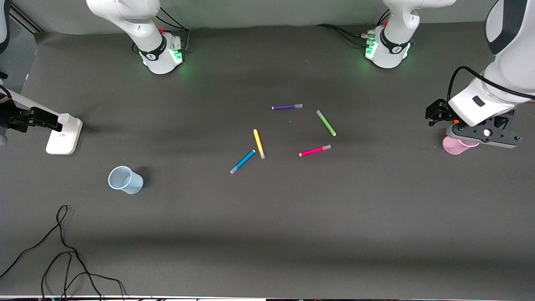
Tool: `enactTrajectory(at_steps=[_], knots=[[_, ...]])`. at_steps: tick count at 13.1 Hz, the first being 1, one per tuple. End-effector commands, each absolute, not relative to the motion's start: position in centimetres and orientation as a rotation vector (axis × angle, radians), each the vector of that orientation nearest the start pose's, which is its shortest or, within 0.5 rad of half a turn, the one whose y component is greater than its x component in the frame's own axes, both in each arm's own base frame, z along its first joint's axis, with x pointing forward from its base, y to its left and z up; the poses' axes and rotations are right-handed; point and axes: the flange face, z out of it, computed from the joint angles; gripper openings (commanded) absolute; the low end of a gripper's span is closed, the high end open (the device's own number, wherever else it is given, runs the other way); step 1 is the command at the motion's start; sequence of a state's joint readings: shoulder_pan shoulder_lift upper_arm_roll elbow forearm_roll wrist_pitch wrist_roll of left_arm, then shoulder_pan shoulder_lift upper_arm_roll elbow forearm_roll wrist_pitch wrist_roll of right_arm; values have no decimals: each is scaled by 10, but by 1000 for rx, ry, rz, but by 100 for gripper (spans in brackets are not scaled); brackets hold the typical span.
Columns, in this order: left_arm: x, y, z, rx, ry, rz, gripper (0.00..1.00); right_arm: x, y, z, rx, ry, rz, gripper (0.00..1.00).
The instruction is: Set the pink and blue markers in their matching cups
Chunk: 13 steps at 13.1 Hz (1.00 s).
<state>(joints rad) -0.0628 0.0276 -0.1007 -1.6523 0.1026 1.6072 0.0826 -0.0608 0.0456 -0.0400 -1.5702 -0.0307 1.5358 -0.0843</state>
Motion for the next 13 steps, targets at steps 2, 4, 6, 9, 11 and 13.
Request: enactTrajectory(at_steps=[2, 4, 6, 9, 11, 13], knots=[[556, -81, 577, -3016, 405, 114, 99, 558, -58, 601, -3160, 36, 115, 100], [555, -81, 578, -3016, 404, 112, 99, 559, -58, 600, -3159, 36, 115, 100], [555, -81, 577, -3016, 404, 116, 99, 560, -57, 600, -3159, 36, 112, 100], [554, -81, 577, -3015, 404, 123, 99, 564, -54, 601, -3142, 31, 104, 100], [555, -80, 575, -3015, 402, 128, 99, 570, -30, 593, -3117, -25, 113, 100], [554, -74, 575, -3017, 383, 138, 99, 573, 9, 592, -3121, -116, 107, 100]])
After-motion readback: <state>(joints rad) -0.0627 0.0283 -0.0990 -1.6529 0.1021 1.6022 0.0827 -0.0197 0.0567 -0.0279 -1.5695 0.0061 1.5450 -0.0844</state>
